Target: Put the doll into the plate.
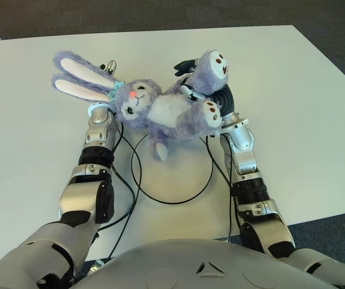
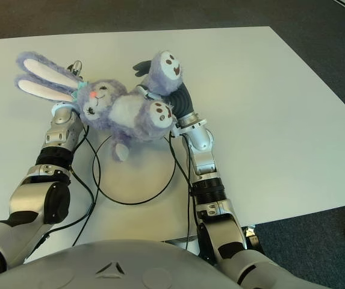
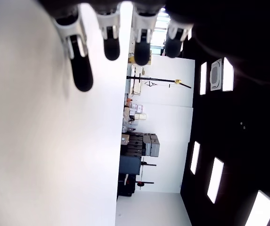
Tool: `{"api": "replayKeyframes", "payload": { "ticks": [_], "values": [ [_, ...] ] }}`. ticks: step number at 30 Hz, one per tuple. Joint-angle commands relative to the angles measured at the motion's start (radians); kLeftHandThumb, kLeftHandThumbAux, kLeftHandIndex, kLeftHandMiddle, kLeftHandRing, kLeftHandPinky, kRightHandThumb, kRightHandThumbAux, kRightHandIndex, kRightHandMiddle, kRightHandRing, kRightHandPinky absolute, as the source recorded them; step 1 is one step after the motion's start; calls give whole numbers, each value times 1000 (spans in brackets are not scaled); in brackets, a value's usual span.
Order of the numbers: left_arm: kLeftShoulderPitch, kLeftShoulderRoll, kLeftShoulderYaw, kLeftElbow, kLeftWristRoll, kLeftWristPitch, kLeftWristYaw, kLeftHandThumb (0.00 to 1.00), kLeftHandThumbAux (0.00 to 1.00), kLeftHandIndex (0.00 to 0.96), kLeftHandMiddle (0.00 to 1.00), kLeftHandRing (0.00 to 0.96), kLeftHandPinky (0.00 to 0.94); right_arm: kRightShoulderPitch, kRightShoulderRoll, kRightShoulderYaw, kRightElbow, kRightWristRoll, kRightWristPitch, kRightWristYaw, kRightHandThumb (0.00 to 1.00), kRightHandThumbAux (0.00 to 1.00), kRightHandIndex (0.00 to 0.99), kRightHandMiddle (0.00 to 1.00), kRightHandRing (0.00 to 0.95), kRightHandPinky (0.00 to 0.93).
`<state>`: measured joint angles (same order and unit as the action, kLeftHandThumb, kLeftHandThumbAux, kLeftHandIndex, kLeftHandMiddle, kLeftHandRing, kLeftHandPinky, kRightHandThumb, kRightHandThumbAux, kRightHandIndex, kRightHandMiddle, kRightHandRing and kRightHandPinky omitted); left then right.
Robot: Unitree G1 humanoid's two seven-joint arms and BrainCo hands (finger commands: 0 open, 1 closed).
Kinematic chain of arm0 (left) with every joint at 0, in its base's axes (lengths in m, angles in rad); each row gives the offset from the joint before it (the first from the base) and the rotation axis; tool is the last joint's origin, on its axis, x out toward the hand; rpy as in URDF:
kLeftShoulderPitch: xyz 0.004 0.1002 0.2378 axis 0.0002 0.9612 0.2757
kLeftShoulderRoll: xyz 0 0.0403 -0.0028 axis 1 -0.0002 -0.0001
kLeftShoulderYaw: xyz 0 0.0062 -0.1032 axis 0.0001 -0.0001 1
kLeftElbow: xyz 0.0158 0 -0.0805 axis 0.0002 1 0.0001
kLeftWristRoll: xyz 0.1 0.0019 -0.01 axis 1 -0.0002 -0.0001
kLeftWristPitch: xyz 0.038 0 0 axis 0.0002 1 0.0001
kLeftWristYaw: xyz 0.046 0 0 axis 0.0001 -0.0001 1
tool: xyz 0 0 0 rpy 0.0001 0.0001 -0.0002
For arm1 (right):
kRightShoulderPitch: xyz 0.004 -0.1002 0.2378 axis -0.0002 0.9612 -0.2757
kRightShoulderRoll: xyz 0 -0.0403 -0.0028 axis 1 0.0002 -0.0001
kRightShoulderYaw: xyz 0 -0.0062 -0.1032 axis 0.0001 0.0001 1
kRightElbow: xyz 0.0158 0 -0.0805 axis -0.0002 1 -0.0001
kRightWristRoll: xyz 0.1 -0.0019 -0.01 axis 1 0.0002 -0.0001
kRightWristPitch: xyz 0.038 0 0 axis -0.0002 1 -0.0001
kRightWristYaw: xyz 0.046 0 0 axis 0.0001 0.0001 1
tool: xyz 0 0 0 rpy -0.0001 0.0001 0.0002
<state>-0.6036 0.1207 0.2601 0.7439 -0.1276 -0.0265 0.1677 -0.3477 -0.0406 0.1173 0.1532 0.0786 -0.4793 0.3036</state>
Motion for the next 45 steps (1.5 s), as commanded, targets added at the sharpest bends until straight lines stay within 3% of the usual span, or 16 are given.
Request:
{"api": "replayKeyframes", "payload": {
  "ticks": [1, 14, 21, 24, 26, 35, 45],
  "values": [
    [25, -9, 3, 29, -4, 29, 9, 0, 413, 0, 95, 67, 0, 25, -4, 7, 4, 1, -48, 19, 699, 720, 438, 830, 841, 844],
    [27, -9, 2, 23, -3, 35, 11, 0, 408, 0, 104, 76, 0, 58, -32, 34, -17, 44, -90, 120, 704, 716, 439, 841, 846, 846],
    [27, -9, 1, 23, -2, 33, 12, 0, 409, 0, 103, 74, 0, 88, -10, 42, 8, -19, -232, 87, 705, 714, 439, 843, 850, 858],
    [31, -11, 1, 17, -3, 33, 12, 0, 410, 0, 103, 74, 0, 157, 16, 52, -16, -59, -346, 47, 706, 713, 439, 849, 850, 858],
    [32, -12, 2, 15, -3, 31, 11, 0, 411, 0, 105, 77, 0, 170, 16, 66, -16, -50, -373, 45, 707, 713, 440, 855, 850, 857],
    [32, -11, 2, 13, -2, 37, 14, 0, 413, 0, 103, 75, 0, 232, -50, 174, -92, 69, -333, 125, 710, 713, 440, 842, 830, 832],
    [31, -11, 0, 15, 2, 41, 17, 0, 411, 0, 99, 69, 0, 254, -115, 215, -172, 141, -230, 190, 711, 714, 440, 826, 817, 827]
  ]
}}
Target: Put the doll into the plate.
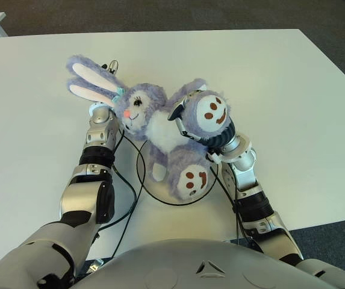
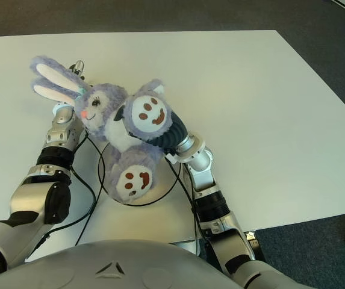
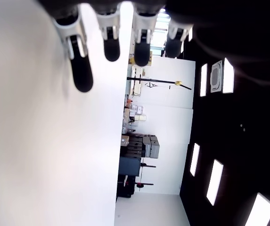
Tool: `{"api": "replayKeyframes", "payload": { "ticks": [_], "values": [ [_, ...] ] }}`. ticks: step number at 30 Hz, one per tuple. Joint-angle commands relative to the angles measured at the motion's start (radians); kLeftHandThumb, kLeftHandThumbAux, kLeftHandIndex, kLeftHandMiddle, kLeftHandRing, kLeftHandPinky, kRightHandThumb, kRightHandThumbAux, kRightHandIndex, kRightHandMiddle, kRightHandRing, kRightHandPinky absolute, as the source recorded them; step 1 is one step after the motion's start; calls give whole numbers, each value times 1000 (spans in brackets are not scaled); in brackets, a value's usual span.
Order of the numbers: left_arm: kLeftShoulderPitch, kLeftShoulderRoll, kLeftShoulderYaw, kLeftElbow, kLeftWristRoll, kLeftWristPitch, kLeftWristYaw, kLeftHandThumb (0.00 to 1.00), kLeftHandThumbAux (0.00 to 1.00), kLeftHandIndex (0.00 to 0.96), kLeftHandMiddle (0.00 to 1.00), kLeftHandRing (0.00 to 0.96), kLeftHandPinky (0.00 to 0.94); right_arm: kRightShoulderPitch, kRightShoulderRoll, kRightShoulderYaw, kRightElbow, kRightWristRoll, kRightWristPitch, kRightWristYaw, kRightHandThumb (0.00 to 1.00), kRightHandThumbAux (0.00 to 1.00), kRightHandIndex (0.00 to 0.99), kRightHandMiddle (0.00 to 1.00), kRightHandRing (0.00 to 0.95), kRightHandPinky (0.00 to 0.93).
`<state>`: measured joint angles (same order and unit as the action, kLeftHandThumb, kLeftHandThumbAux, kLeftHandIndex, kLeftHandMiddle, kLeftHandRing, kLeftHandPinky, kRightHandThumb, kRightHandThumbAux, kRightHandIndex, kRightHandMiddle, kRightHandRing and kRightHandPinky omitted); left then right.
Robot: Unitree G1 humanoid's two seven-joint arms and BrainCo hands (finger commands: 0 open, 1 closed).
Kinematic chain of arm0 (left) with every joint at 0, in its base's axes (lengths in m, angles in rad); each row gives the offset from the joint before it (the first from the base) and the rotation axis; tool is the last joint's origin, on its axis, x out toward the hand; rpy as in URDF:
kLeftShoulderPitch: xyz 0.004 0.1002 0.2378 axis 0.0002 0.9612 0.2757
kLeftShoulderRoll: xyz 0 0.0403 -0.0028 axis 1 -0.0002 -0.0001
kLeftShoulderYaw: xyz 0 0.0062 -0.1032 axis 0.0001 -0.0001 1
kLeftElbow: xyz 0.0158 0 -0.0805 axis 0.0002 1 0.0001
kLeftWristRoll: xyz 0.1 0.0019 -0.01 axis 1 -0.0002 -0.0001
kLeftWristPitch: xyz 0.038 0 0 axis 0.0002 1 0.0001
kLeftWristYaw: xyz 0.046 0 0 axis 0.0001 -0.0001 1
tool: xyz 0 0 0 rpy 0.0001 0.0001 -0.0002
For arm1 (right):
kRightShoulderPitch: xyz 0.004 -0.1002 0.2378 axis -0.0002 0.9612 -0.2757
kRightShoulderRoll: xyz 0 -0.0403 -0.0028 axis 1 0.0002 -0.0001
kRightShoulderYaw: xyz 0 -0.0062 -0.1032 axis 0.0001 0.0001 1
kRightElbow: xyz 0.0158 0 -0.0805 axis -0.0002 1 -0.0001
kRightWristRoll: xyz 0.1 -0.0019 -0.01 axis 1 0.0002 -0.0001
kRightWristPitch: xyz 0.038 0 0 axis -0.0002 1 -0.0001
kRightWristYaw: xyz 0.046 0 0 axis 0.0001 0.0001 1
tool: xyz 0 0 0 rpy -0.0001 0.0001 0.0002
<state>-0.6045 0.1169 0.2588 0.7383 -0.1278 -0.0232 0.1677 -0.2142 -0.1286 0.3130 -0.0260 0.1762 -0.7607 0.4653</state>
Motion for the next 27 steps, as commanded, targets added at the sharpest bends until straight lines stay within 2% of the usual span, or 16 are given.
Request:
{"api": "replayKeyframes", "payload": {
  "ticks": [1, 16, 27],
  "values": [
    [32, -7, 1, 21, 2, 39, 18, 0, 411, 0, 98, 69, 0, 122, -29, 20, 2, 47, 57, 32, 711, 714, 440, 826, 816, 826],
    [32, -10, 1, 23, 0, 30, 12, 0, 409, 0, 94, 65, 0, 167, -57, 27, -89, 22, 133, 35, 708, 714, 440, 814, 806, 810],
    [33, -12, 0, 19, 2, 32, 16, 0, 413, 0, 91, 65, 0, 171, -49, 25, -74, -3, 164, 30, 709, 714, 440, 826, 815, 822]
  ]
}}
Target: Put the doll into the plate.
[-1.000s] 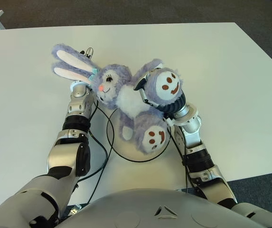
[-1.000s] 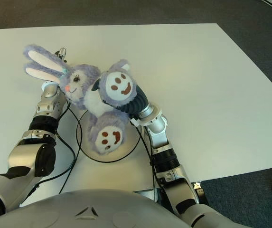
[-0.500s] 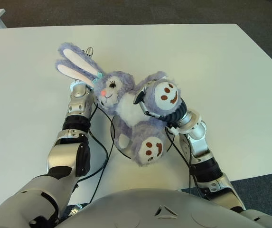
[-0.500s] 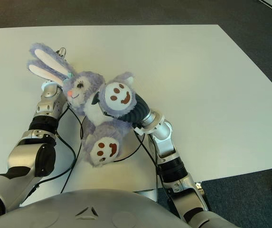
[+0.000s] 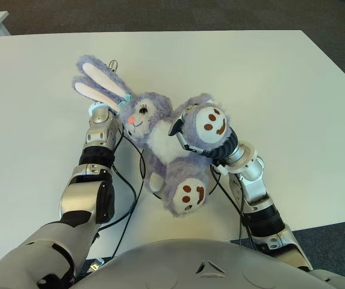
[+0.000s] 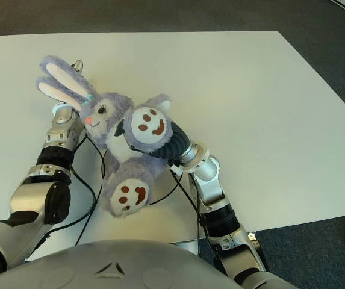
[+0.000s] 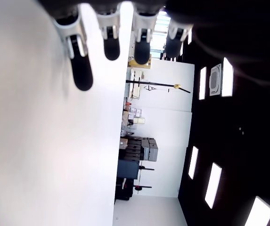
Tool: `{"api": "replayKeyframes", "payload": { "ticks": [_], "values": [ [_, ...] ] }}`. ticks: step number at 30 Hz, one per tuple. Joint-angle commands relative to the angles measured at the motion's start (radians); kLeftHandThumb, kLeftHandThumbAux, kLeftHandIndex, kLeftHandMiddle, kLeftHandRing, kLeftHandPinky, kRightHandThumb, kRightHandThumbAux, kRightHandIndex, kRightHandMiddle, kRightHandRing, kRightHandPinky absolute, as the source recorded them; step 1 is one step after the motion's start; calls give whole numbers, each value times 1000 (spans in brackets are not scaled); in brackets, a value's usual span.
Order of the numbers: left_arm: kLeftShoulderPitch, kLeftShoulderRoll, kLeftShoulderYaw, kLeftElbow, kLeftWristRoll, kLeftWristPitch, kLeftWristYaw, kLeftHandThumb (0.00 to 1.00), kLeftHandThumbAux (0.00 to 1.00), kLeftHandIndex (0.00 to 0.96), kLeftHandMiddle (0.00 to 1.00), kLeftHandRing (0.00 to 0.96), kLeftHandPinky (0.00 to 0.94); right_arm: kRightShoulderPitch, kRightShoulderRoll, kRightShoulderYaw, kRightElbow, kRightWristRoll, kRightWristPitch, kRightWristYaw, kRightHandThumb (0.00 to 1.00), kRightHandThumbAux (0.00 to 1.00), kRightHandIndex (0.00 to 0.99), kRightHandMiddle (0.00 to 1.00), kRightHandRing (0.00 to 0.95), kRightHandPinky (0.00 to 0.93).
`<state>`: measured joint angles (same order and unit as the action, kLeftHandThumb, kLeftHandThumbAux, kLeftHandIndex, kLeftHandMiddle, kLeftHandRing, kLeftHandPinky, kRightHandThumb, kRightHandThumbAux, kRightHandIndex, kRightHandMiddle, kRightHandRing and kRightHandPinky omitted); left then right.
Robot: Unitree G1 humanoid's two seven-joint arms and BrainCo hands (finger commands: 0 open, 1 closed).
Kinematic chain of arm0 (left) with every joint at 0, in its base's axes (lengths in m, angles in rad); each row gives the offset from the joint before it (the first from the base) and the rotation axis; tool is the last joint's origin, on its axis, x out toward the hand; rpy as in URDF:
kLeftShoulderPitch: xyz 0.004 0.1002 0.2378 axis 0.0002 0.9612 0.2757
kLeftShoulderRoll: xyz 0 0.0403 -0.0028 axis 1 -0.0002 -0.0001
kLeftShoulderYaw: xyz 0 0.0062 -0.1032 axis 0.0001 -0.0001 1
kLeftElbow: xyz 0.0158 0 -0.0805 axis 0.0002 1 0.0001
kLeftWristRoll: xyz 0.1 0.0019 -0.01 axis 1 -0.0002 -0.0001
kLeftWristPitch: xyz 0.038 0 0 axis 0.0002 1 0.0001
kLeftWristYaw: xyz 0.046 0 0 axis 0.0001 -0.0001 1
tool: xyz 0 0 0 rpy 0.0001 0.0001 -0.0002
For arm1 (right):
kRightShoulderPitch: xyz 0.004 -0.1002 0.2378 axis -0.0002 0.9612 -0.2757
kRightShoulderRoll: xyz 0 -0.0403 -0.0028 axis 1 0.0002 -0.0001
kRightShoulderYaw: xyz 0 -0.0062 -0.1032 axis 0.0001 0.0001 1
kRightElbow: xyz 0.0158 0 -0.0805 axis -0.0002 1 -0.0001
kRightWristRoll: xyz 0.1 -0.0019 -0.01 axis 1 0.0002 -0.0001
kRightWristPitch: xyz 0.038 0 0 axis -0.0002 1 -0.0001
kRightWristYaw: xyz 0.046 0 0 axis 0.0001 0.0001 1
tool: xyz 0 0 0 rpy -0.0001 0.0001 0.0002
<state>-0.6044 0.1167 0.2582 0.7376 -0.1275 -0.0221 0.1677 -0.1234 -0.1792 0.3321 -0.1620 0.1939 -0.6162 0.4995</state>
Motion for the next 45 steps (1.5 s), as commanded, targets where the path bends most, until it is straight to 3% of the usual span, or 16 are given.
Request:
{"api": "replayKeyframes", "payload": {
  "ticks": [1, 3, 8, 9, 10, 11, 18, 19, 20, 21, 22, 25, 30, 35, 38, 45],
  "values": [
    [33, -11, 1, 20, 1, 31, 16, 0, 413, 0, 91, 66, 0, 78, 4, 6, 68, -24, 18, -6, 710, 713, 440, 828, 817, 825],
    [32, -11, 1, 20, 0, 31, 16, 0, 414, 0, 92, 67, 0, 75, 9, 5, 80, -28, 13, -6, 711, 713, 440, 831, 819, 826],
    [34, -11, 4, 17, -3, 33, 14, 0, 416, 0, 94, 70, 0, 65, -13, 24, 62, 12, 91, 35, 717, 711, 439, 824, 819, 809],
    [34, -11, 4, 16, -3, 33, 14, 0, 416, 0, 96, 72, 0, 65, -18, 25, 56, 15, 107, 41, 715, 711, 439, 797, 792, 740],
    [33, -12, 5, 16, -4, 34, 15, 0, 416, 0, 97, 72, 0, 62, -24, 27, 51, 9, 126, 45, 715, 711, 439, 792, 787, 728],
    [33, -12, 5, 16, -4, 34, 15, 0, 415, 0, 96, 70, 0, 60, -29, 27, 48, 5, 139, 49, 704, 712, 435, 738, 721, 666],
    [35, -11, 4, 14, -3, 34, 15, 0, 415, 0, 93, 67, 0, 72, -52, 25, 36, -39, 180, 56, 683, 716, 420, 608, 579, 514],
    [35, -11, 4, 14, -2, 34, 15, 0, 416, 0, 90, 65, 0, 74, -53, 25, 34, -41, 185, 55, 680, 717, 415, 519, 502, 425],
    [35, -10, 4, 15, -2, 35, 15, 0, 416, 0, 90, 64, 0, 73, -57, 29, 32, -40, 191, 62, 679, 717, 414, 503, 488, 410],
    [35, -9, 4, 16, -2, 35, 14, 0, 417, 0, 86, 61, 0, 73, -59, 31, 31, -39, 195, 67, 434, 597, 253, 300, 273, 217],
    [34, -8, 4, 17, -2, 35, 14, 0, 417, 0, 85, 60, 0, 72, -63, 34, 31, -35, 198, 76, 345, 548, 131, 208, 175, 108],
    [34, -8, 4, 17, -1, 37, 13, 0, 416, 0, 84, 57, 0, 69, -69, 38, 27, -31, 207, 93, 300, 529, 77, 141, 107, 38],
    [37, -6, 1, 15, 0, 36, 9, 0, 410, 0, 88, 58, 0, 64, -85, 45, 24, -44, 199, 118, 223, 459, 1, 24, 4, 0],
    [32, -5, 2, 21, -1, 37, 8, 0, 409, 0, 90, 60, 0, 59, -88, 44, 28, -45, 191, 132, 198, 435, 0, 5, 0, 0],
    [32, -5, 2, 21, -1, 39, 10, 0, 408, 0, 91, 59, 0, 54, -91, 43, 24, -22, 189, 153, 155, 363, 0, 0, 0, 0],
    [32, -6, 3, 21, -3, 36, 9, 0, 407, 0, 89, 58, 0, 39, -85, 36, 46, 1, 172, 183, 153, 314, 0, 0, 0, 0]
  ]
}}
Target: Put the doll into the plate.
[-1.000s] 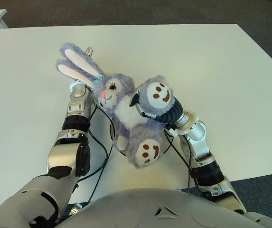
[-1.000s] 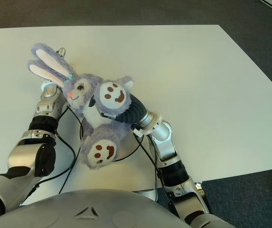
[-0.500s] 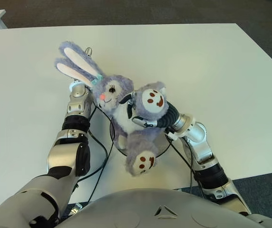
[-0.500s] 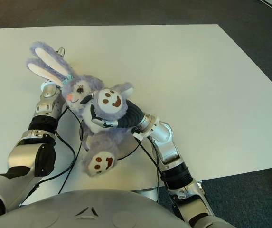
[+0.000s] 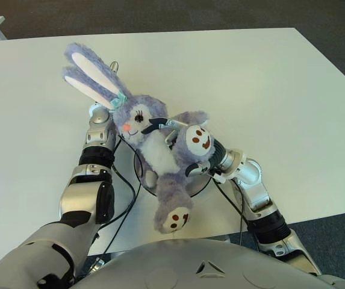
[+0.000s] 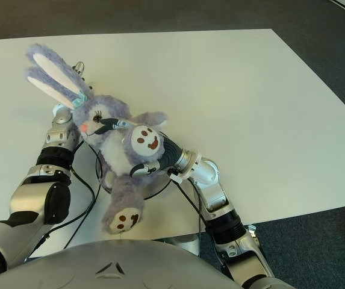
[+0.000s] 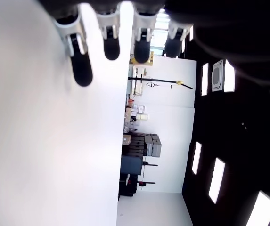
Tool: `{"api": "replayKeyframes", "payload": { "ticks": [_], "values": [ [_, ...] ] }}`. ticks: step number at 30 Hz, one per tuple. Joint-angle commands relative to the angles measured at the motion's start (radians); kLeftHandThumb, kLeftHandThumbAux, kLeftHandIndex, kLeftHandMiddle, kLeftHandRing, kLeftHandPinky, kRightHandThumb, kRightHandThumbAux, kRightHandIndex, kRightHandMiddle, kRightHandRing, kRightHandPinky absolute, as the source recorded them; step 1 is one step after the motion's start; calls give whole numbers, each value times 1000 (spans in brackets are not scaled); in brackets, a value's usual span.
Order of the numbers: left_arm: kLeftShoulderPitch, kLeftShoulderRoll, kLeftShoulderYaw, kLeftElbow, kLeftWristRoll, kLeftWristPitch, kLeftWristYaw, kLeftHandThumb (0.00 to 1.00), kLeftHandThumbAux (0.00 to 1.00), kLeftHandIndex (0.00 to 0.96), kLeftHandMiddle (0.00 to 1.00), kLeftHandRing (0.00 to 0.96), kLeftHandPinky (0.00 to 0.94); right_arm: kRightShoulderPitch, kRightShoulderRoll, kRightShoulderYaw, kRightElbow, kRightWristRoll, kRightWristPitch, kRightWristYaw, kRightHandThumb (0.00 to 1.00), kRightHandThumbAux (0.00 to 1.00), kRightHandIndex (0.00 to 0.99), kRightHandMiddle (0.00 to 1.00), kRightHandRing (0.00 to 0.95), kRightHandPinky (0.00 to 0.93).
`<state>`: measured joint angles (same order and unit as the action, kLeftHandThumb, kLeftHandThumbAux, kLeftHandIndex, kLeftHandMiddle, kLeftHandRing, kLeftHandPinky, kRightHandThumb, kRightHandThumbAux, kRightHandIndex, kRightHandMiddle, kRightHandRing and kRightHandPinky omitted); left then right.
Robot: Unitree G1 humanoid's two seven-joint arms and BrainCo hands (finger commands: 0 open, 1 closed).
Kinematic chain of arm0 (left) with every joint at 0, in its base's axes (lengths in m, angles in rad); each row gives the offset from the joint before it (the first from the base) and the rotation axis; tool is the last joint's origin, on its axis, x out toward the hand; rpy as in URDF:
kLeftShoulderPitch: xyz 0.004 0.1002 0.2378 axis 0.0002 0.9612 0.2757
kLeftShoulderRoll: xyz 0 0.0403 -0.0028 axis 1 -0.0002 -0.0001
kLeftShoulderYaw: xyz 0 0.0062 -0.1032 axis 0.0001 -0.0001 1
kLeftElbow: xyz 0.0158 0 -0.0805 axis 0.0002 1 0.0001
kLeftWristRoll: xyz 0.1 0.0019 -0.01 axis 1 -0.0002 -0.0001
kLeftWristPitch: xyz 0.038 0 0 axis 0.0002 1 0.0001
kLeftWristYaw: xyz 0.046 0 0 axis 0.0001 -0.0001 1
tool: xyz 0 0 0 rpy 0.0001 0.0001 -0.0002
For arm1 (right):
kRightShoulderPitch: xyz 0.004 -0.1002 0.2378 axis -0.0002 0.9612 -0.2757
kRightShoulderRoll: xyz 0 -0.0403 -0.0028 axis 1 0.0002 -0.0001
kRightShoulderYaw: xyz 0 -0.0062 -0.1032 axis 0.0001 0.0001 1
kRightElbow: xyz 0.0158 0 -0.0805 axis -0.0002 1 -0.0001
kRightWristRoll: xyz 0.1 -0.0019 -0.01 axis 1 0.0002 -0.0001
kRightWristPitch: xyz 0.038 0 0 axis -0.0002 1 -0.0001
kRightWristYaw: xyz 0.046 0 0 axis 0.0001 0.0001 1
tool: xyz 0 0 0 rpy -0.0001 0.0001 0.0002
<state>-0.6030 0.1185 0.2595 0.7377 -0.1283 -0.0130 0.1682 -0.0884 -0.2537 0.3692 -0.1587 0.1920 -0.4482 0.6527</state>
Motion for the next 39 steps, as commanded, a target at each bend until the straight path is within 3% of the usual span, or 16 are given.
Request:
{"api": "replayKeyframes", "payload": {
  "ticks": [1, 15, 39],
  "values": [
    [31, -8, 2, 21, -2, 27, 8, 0, 407, 0, 90, 59, 0, 2, -9, -1, 47, 5, 0, 33, 160, 305, 0, 0, 0, 0],
    [29, -9, 5, 22, -5, 30, 9, 0, 405, 0, 89, 55, 0, -3, 3, -10, 66, 10, -17, 40, 184, 275, 0, 0, 0, 0],
    [30, -8, 5, 20, -8, 30, 4, 0, 402, 0, 89, 61, 0, -1, 31, -31, 46, 15, 62, 5, 227, 316, 0, 0, 0, 0]
  ]
}}
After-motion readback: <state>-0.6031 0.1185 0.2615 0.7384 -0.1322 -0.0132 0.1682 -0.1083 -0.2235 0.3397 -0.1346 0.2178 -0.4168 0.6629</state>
